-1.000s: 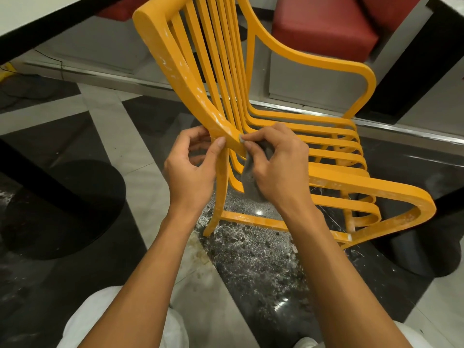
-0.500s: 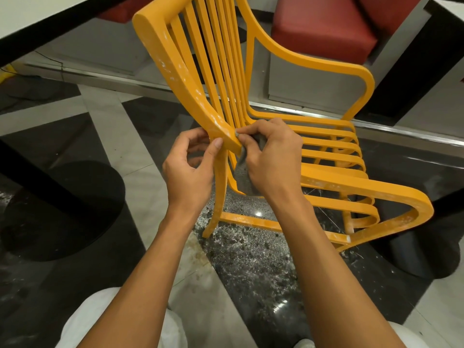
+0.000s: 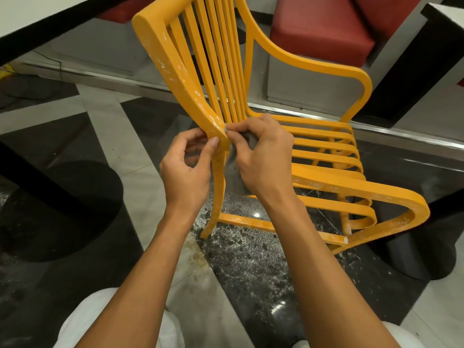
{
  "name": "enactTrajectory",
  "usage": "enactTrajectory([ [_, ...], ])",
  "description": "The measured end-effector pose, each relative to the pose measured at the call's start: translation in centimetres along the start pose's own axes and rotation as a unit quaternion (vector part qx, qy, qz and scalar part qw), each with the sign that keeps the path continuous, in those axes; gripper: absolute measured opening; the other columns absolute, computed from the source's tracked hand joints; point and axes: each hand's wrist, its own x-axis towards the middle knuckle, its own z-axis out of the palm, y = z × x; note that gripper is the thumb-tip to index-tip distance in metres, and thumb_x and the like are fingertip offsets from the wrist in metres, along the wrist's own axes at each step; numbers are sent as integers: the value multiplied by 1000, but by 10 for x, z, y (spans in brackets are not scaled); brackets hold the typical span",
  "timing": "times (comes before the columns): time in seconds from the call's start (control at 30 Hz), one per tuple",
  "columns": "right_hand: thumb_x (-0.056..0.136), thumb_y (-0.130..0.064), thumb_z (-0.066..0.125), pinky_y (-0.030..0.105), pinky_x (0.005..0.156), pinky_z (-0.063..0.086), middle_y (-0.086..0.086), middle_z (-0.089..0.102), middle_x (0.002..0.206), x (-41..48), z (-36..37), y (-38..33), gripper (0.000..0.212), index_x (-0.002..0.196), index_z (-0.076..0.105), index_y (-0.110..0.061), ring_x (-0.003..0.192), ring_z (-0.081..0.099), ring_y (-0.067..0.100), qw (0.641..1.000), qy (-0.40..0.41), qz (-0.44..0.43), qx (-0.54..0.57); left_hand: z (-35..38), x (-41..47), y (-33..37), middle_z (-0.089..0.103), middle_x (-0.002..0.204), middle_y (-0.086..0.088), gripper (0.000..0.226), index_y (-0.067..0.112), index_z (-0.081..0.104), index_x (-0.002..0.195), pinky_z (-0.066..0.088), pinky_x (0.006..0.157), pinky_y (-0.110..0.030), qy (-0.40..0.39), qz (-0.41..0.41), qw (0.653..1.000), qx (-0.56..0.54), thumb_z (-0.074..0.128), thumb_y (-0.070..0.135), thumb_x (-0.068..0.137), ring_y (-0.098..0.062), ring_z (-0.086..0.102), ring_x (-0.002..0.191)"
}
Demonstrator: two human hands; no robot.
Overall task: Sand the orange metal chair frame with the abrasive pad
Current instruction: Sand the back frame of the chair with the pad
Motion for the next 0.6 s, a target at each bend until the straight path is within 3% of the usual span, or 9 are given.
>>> enactTrajectory([
  [0.23, 92, -22, 78, 18, 78, 48, -4, 67, 94, -1, -9, 10, 8, 99, 82, -22, 88, 61, 9, 1000, -5, 22, -19, -1, 1, -1, 77, 108, 3, 24, 12, 73, 120, 63, 87, -34, 2, -3, 1000, -1, 75, 25, 100, -14, 75, 103],
  [0.4, 91, -22, 78, 13, 74, 46, -1, 67, 92, 1, -1, -5, 10, 100, 82, -19, 85, 61, 8, 1000, -1, -13, 2, -2, 1, 1, 77, 110, -1, 25, 8, 73, 121, 62, 88, -32, 2, 6, 1000, -7, 74, 22, 101, -14, 75, 104],
  [0.6, 91, -22, 78, 31, 78, 55, -3, 67, 93, -8, -8, 8, 9, 99, 82, -22, 86, 63, 10, 1000, 5, 22, -7, -2, 2, -2, 77, 110, -1, 24, 11, 74, 120, 65, 87, -44, 9, 2, 1000, 1, 73, 26, 101, -16, 75, 103],
])
